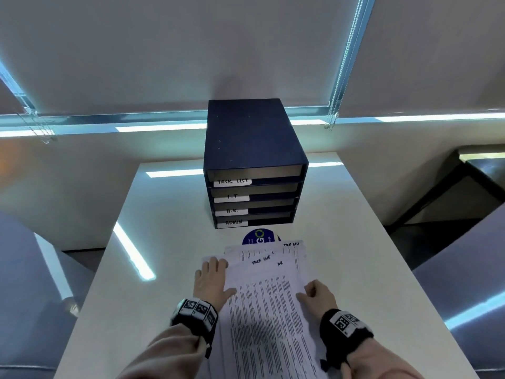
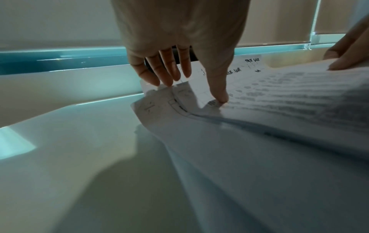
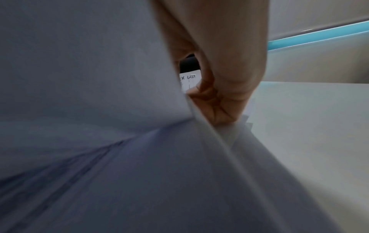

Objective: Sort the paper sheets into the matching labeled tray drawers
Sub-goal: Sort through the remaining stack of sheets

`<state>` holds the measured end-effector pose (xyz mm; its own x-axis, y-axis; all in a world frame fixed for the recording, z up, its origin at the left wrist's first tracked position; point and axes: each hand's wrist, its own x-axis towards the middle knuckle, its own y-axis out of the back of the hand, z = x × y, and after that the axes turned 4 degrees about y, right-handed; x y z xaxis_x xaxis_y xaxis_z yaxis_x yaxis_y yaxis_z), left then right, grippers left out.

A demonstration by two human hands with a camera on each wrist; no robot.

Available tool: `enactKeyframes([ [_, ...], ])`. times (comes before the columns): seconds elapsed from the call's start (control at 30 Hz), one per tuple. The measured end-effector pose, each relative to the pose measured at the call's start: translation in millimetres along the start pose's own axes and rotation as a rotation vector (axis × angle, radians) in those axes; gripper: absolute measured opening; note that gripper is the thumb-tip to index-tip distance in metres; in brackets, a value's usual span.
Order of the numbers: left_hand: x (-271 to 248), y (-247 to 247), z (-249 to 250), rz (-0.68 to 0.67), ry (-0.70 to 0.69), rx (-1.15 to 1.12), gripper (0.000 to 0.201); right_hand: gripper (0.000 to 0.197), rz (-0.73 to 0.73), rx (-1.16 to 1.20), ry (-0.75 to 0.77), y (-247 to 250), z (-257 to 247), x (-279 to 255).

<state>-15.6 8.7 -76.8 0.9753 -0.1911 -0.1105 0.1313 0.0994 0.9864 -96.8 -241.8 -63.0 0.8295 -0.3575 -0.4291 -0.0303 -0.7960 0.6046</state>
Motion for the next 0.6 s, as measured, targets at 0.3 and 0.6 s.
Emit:
enactKeyframes([
  [0.3,-9,0,-18,0.074,0.122,-0.337,0.031,0.006,0.132,-0.168,0.169,16,-3,-15],
  [0.6,-1,47,0,-0.325,0.371,-1.403,0.069,0.015,0.022,0.654,0.166,59,-51,-30],
])
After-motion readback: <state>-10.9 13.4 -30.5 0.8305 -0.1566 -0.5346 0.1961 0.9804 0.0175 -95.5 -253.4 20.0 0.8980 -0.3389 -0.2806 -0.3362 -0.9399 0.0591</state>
